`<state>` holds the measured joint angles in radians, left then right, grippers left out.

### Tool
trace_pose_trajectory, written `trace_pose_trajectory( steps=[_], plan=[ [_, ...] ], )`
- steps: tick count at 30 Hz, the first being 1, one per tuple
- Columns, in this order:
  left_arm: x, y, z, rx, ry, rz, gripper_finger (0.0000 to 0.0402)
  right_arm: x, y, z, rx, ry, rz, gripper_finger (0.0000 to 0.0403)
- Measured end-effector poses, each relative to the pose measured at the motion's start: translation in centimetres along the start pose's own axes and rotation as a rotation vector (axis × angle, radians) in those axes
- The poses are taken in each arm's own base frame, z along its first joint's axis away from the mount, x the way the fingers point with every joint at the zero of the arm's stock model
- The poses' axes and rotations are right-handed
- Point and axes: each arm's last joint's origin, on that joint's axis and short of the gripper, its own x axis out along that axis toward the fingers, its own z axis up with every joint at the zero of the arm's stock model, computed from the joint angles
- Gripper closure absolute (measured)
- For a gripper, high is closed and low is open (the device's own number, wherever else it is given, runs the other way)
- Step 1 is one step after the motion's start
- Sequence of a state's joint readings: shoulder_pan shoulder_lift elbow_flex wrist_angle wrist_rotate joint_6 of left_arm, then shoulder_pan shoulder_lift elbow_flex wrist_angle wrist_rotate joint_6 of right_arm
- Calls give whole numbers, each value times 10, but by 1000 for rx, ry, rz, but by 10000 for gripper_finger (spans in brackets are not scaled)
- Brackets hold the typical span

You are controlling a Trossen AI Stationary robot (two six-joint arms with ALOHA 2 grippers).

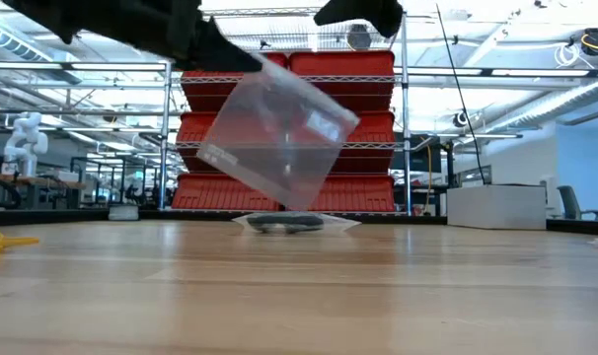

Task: Sort rubber bands
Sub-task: Move the yellow rubber band from the top into the center of the table

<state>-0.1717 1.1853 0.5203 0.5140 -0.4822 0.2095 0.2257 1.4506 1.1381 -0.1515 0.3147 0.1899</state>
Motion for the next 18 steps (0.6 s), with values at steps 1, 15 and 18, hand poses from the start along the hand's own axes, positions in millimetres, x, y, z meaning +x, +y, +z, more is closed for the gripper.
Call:
trace_pose_trajectory(
  steps=[1,15,18],
  plan=[
    [-4,2,-1,-20,-18,5,401,3,4,-3,-13,10,12,191],
    [-58,17,-8,-97,-193,-63,402,114,47,-64,-9,72,215,193],
    [-66,20,-4,-86,-220,-99,402,141,61,-68,-106,74,263,193]
  ],
)
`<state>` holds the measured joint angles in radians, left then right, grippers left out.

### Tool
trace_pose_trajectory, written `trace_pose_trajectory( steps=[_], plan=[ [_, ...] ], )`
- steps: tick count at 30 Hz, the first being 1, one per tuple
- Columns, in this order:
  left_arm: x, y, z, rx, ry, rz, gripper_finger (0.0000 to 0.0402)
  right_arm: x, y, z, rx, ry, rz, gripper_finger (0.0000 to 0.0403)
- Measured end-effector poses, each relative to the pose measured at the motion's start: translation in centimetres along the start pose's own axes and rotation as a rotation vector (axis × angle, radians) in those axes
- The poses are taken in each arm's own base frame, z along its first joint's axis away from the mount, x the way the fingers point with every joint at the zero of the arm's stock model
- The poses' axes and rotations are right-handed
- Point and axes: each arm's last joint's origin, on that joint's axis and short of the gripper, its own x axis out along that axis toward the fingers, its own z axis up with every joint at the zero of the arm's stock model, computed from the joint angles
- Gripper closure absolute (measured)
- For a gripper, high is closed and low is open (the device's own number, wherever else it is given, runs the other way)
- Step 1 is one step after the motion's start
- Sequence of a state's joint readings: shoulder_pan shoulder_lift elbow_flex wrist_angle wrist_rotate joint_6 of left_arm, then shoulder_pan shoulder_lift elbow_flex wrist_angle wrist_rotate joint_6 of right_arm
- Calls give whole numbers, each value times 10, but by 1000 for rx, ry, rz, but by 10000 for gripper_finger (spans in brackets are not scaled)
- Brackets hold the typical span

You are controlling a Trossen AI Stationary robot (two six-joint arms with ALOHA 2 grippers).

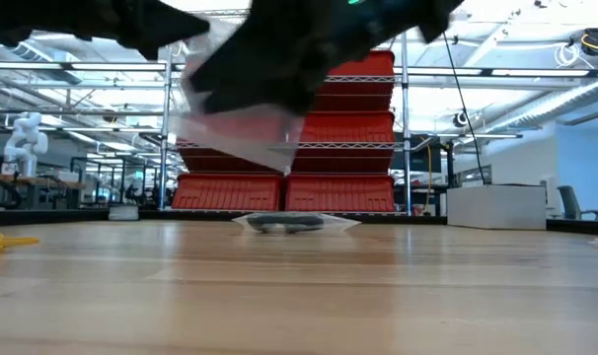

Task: Sort rubber bands
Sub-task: Move the yellow rubber band from the top into the center of the table

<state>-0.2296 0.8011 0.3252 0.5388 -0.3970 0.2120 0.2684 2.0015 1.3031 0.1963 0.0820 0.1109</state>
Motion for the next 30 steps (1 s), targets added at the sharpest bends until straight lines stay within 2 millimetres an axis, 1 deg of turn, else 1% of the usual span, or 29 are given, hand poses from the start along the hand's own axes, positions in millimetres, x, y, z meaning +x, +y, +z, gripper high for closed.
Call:
trace_pose_trajectory(
  steps=[5,9,12,18,22,25,27,30],
  plan=[
    [-10,1,4,9,-3,-24,402,48,9,8,-115,-1,123,193],
    [-19,1,8,5,-10,-52,402,73,9,16,-202,19,180,193],
    [-25,2,12,6,-27,-65,402,86,3,21,-250,14,198,193],
    [-37,7,14,20,-27,-76,401,111,-11,20,-277,25,207,193],
    [-42,9,14,25,-18,-78,402,130,-10,16,-327,32,229,193],
    [-45,10,14,17,-17,-79,402,141,-10,17,-318,58,234,193],
    [-45,11,14,18,-14,-79,402,147,-15,19,-301,69,223,193],
    [-46,11,13,21,-12,-79,402,155,-22,17,-274,97,212,193]
  ],
)
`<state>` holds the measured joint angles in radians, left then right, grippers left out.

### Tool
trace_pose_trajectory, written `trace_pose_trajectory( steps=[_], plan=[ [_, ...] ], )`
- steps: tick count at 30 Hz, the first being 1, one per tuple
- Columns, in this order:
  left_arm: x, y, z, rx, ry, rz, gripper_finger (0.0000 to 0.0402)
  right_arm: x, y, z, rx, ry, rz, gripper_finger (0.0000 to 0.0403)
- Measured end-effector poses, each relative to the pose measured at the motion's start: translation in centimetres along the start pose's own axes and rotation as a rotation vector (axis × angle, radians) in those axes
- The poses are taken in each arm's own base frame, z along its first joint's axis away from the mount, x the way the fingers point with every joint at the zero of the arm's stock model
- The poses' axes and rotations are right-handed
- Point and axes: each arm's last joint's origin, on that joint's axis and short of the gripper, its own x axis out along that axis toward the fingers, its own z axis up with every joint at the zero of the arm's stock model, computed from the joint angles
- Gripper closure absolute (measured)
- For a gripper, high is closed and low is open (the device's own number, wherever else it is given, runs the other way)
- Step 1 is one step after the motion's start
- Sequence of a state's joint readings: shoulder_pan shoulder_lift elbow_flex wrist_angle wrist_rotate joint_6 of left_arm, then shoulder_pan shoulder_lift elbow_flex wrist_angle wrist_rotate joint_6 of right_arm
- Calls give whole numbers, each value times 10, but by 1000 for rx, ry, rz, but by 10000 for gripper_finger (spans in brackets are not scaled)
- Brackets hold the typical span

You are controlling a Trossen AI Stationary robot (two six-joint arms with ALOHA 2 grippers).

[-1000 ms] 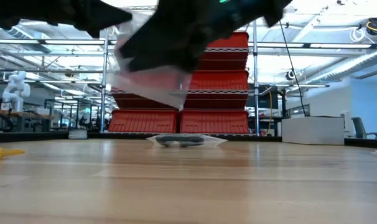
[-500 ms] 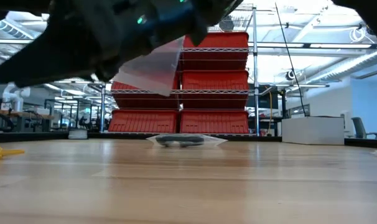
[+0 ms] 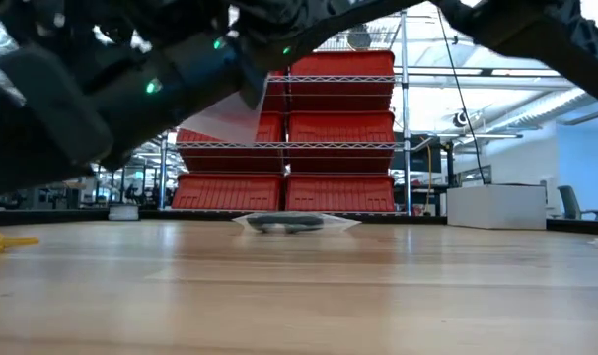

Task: Sort rubber bands
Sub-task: Move the yellow rubber band from the top into the center of the table

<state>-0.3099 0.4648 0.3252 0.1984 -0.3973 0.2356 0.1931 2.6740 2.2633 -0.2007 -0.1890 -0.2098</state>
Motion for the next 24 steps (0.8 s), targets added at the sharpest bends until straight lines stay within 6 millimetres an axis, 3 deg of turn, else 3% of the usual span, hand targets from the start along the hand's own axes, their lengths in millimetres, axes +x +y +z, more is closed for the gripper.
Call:
trace_pose_trajectory(
  steps=[13,17,24],
  plan=[
    [0,0,0,14,-2,2,402,13,-9,-18,57,34,-11,207],
    [0,0,0,16,-1,3,402,14,-7,-20,59,44,-2,260],
    [0,0,0,16,-1,3,402,14,-7,-23,61,82,-14,392]
  ],
)
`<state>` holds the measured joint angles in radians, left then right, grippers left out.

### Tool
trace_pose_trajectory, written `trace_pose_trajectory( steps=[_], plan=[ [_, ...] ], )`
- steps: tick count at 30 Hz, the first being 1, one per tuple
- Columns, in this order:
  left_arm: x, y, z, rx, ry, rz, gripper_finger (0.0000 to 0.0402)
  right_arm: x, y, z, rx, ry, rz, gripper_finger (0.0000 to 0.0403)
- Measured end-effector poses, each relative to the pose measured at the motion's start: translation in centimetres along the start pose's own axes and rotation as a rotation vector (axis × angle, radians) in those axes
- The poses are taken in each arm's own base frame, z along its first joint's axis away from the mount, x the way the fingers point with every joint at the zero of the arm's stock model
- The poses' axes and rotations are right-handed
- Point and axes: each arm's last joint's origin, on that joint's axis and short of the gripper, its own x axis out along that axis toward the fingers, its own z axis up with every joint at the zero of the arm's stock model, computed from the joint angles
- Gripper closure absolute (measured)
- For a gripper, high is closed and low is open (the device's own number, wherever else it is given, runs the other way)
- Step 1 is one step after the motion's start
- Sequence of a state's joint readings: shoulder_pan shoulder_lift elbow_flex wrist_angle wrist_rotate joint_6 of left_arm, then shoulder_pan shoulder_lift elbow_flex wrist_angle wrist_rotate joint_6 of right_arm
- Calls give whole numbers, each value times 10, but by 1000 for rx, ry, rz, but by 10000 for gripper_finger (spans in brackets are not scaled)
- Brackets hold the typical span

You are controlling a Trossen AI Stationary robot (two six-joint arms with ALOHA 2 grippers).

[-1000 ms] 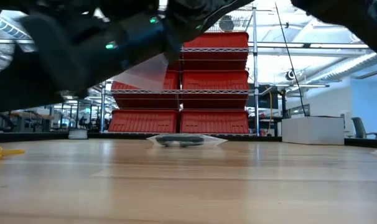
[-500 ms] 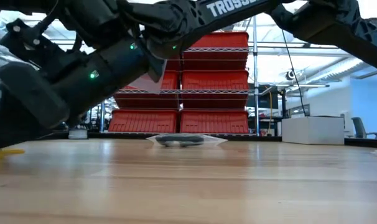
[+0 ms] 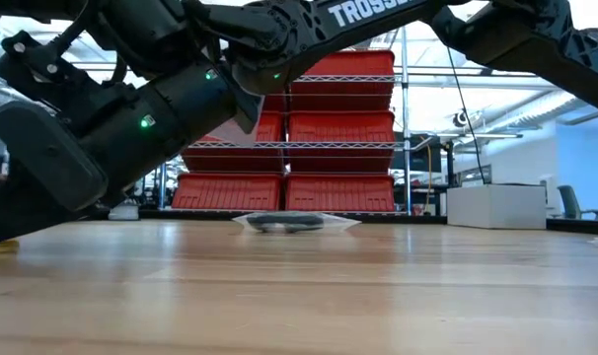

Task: Sort rubber bands
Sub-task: Move the yellow rubber band from the top into the center of the table

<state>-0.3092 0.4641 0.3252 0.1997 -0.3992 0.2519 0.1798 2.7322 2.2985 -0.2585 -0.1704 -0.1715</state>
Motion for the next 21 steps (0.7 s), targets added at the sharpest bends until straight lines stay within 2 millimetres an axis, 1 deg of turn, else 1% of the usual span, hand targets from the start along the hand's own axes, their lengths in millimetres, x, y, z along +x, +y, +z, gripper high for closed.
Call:
trace_pose_trajectory(
  steps=[3,8,12,17,21],
  plan=[
    [0,0,0,0,0,0,402,-6,5,0,8,81,-14,393],
    [0,0,0,0,0,0,402,-27,14,8,-3,192,-25,400],
    [-1,0,1,-2,-4,1,402,-52,20,14,27,328,-5,402],
    [-1,0,0,-3,-2,0,402,-87,32,20,38,524,-53,402],
    [-1,1,1,-8,-1,-1,402,-103,44,14,72,679,-50,403]
  ],
)
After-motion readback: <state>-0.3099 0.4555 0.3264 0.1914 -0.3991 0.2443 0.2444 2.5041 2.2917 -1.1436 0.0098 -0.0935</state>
